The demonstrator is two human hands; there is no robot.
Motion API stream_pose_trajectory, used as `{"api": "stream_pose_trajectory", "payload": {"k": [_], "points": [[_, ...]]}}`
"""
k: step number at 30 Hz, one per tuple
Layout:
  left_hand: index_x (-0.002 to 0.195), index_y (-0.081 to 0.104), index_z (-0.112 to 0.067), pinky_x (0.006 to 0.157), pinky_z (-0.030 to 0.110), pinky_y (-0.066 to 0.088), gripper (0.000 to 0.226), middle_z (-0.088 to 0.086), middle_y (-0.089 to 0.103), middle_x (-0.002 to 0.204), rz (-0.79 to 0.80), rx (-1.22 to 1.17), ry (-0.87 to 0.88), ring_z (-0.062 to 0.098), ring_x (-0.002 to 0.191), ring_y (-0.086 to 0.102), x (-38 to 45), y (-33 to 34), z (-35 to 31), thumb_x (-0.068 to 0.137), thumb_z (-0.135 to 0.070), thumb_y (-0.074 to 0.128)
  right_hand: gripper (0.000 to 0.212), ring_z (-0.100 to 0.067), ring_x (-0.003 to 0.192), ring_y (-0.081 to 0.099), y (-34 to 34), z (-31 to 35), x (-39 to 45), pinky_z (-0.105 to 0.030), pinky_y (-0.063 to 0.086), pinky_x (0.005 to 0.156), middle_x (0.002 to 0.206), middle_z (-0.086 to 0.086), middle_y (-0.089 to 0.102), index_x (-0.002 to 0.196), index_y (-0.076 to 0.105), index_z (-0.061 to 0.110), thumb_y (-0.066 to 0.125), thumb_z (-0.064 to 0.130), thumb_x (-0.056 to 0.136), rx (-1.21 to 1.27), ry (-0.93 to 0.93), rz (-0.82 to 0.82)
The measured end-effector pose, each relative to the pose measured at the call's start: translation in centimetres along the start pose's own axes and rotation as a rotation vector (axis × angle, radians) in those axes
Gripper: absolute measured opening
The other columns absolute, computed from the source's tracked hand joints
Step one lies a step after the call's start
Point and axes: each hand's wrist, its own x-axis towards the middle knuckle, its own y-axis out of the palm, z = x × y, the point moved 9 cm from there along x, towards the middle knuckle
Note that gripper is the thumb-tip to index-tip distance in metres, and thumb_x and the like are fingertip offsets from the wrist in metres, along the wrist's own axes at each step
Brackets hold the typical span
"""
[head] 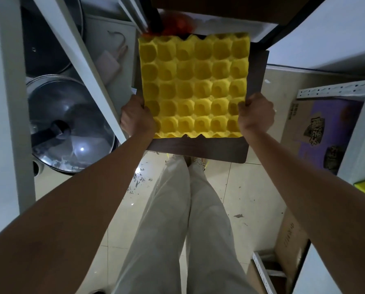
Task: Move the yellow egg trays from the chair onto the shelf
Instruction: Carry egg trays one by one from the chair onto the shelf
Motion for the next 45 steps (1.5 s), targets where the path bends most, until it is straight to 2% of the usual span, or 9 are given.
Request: {"api": "stream_pose_trajectory", "payload": {"k": [5,9,16,21,27,33,39,43,45], "points": [[0.093,0.062,-0.012,0.069,0.040,0.050,0.014,0.013,0.070,0.093,0.008,0.029,0.049,0.036,0.088,0.066,-0.1,-0.3,-0.2,0.093,-0.012,0.048,0.018,-0.037,0.097,0.069,-0.8,0.4,0.1,-0.037,0.051,0.073,0.101,-0.009,0.070,0.098,0.069,0.021,0.059,0.035,0.093,-0.092,-0.067,-0.021],[0.096,0.055,-0.013,0.066,0.041,0.047,0.012,0.015,0.068,0.093,0.018,0.066,0.078,0.038,0.085,0.067,0.0,-0.6,-0.6,0.096,-0.009,0.044,0.016,-0.037,0.102,0.067,-1.2,0.3,-0.1,-0.039,0.052,0.079,0.107,-0.011,0.069,0.101,0.069,0.022,0.059,0.033,0.094,-0.057,-0.030,-0.003],[0.114,0.059,-0.013,0.073,0.044,0.051,0.020,0.012,0.064,0.115,0.058,0.175,0.138,0.037,0.103,0.065,-0.3,-1.9,-1.4,0.095,-0.007,0.057,0.010,-0.036,0.096,0.067,-2.1,0.3,-1.8,-0.036,0.043,0.069,0.103,-0.010,0.066,0.098,0.061,0.023,0.058,0.032,0.098,-0.033,-0.043,0.004],[0.113,0.055,-0.013,0.065,0.039,0.043,0.023,0.011,0.068,0.105,0.082,0.150,0.097,0.035,0.097,0.065,-1.0,-3.1,-1.3,0.092,-0.004,0.054,0.008,-0.032,0.094,0.066,-2.6,-0.5,-3.2,-0.035,0.045,0.067,0.100,-0.007,0.068,0.100,0.060,0.021,0.057,0.029,0.098,0.061,-0.042,0.027],[0.116,0.050,-0.013,0.067,0.039,0.045,0.019,0.013,0.066,0.106,0.083,0.137,0.119,0.035,0.096,0.065,-2.3,-4.2,-1.5,0.097,-0.012,0.052,0.008,-0.028,0.090,0.065,-3.6,-0.9,-4.1,-0.033,0.046,0.067,0.097,-0.006,0.069,0.101,0.062,0.016,0.058,0.023,0.097,0.177,-0.112,0.067],[0.119,0.050,-0.011,0.070,0.041,0.048,0.023,0.014,0.067,0.107,0.109,0.060,0.154,0.037,0.097,0.065,-2.6,-4.5,-2.2,0.096,-0.009,0.049,0.011,-0.026,0.084,0.063,-4.3,-1.2,-4.1,-0.037,0.049,0.067,0.092,-0.008,0.067,0.101,0.059,0.012,0.057,0.022,0.098,0.221,-0.165,0.062],[0.120,0.047,-0.004,0.078,0.045,0.053,0.024,0.019,0.065,0.109,0.189,-0.067,0.174,0.037,0.097,0.064,-1.9,-2.6,-1.8,0.098,-0.008,0.039,0.016,-0.021,0.079,0.055,-2.8,-1.5,-3.0,-0.031,0.038,0.066,0.088,-0.002,0.059,0.106,0.057,0.010,0.053,0.025,0.099,0.201,-0.185,0.057],[0.104,0.044,-0.010,0.069,0.035,0.043,0.019,0.004,0.055,0.088,0.291,-0.199,0.084,0.031,0.087,0.059,-1.1,0.1,-0.3,0.087,-0.017,0.047,0.023,-0.023,0.085,0.056,-0.6,-2.0,-2.0,-0.034,0.040,0.070,0.092,-0.002,0.058,0.110,0.055,0.008,0.051,0.026,0.097,0.256,-0.113,0.151],[0.106,0.046,-0.010,0.069,0.035,0.045,0.028,0.000,0.054,0.086,0.358,-0.238,0.054,0.031,0.086,0.060,-1.1,1.1,0.0,0.084,-0.023,0.055,0.024,-0.025,0.090,0.058,0.0,-2.2,-1.6,-0.034,0.041,0.072,0.094,-0.002,0.060,0.110,0.056,0.009,0.053,0.027,0.094,0.268,-0.098,0.179]]}}
